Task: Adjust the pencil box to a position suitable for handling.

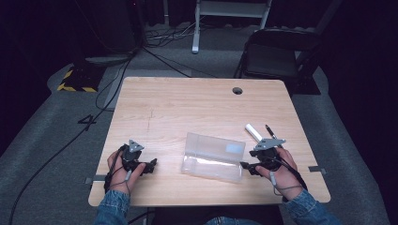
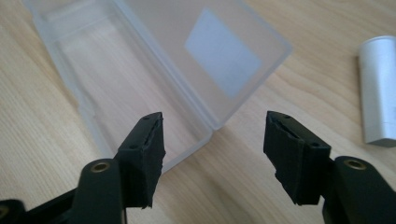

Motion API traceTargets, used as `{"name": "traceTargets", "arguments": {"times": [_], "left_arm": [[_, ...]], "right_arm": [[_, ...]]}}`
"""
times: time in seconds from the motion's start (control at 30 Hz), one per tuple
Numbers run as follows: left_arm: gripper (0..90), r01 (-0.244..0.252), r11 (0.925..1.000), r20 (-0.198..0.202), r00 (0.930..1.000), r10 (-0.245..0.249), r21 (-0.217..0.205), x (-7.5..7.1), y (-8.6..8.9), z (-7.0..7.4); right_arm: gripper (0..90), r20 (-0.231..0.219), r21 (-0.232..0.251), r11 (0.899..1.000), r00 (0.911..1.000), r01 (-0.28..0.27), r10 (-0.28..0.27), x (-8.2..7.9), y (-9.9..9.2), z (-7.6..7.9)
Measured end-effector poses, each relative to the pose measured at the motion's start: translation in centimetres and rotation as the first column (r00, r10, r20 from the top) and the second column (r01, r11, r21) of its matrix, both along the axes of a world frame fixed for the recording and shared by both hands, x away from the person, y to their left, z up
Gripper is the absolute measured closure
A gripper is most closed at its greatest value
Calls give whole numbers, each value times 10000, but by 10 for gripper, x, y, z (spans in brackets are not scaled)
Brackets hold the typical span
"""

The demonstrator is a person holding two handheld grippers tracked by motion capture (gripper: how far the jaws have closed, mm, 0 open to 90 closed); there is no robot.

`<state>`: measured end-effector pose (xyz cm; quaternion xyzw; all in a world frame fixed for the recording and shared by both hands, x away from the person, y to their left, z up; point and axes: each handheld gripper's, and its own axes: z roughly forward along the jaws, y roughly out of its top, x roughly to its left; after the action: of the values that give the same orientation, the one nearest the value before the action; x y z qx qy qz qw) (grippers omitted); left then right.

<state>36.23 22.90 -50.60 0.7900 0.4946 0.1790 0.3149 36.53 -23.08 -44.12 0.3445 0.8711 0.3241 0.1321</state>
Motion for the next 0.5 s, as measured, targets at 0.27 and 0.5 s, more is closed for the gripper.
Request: {"name": "traceTargets", "arguments": {"times": [0.27,0.5], "left_arm": [[42,2,10000,-2,10000,-2,-1,0,0,0],[42,13,10000,3,10000,-13,8,0,0,0]], "right_arm": [[482,353,510,9980,9986,379,-397,11,-18,15],[556,778,754,9923,9916,980,-1038,24,-42,29]]}}
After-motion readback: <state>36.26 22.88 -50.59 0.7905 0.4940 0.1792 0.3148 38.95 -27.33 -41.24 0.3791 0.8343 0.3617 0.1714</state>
